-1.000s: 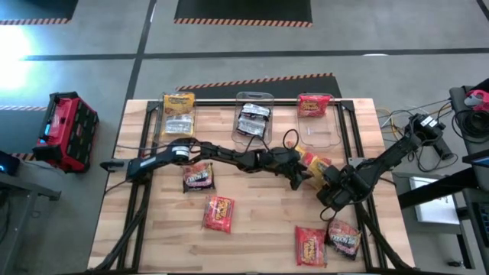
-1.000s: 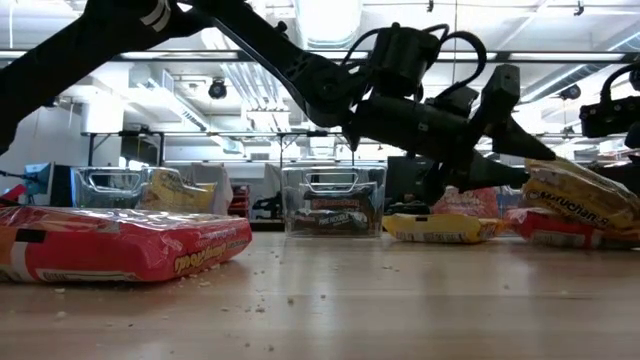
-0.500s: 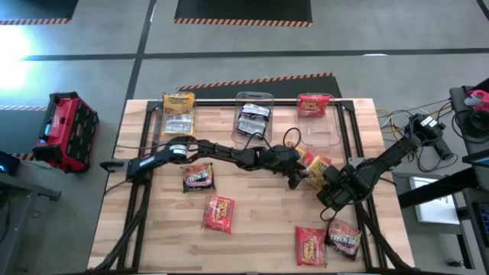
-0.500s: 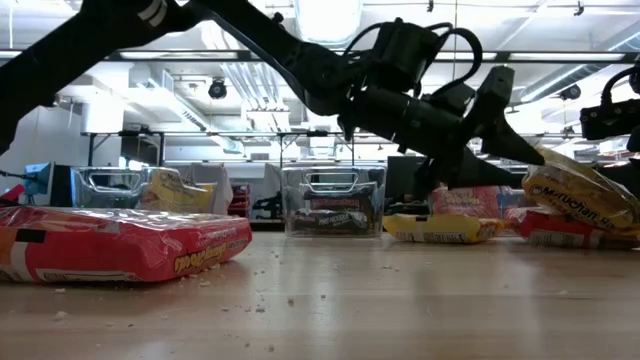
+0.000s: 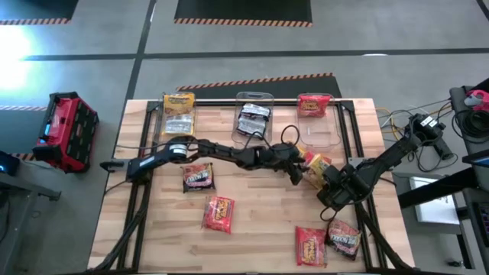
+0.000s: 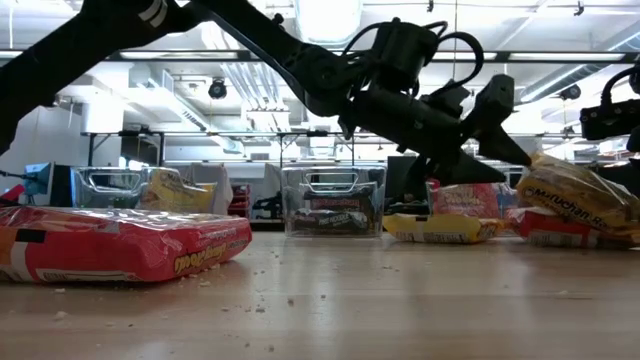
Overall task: Sort Maruchan noodles
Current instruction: Put the yellow noodle pack into the left transparent bin
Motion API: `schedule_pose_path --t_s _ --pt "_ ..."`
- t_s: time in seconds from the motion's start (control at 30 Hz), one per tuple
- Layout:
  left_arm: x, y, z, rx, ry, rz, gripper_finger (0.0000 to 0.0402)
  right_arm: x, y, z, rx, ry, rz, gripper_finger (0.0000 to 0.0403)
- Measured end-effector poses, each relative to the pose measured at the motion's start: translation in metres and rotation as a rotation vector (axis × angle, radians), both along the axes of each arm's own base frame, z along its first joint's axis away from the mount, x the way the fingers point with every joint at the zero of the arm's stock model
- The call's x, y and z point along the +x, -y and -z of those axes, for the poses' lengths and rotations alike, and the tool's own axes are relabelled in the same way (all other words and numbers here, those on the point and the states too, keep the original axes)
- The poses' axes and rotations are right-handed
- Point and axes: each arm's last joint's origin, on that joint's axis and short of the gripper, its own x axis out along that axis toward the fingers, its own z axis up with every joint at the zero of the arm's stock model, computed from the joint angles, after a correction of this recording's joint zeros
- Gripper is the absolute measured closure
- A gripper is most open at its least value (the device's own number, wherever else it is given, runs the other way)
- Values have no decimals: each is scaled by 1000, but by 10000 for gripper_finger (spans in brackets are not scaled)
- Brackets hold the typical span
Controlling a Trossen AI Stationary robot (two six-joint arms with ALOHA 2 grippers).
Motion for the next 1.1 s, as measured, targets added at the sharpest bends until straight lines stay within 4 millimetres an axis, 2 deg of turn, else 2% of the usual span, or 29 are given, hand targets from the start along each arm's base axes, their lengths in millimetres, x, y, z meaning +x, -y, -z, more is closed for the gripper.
schedule_pose_path --t_s 0.53,1.1 --pt "2 2 -5 -90 57 99 225 -1 2 3 -27 6 -23 243" --pt "2 0 -6 -105 66 60 225 6 14 4 -101 -13 -93 243"
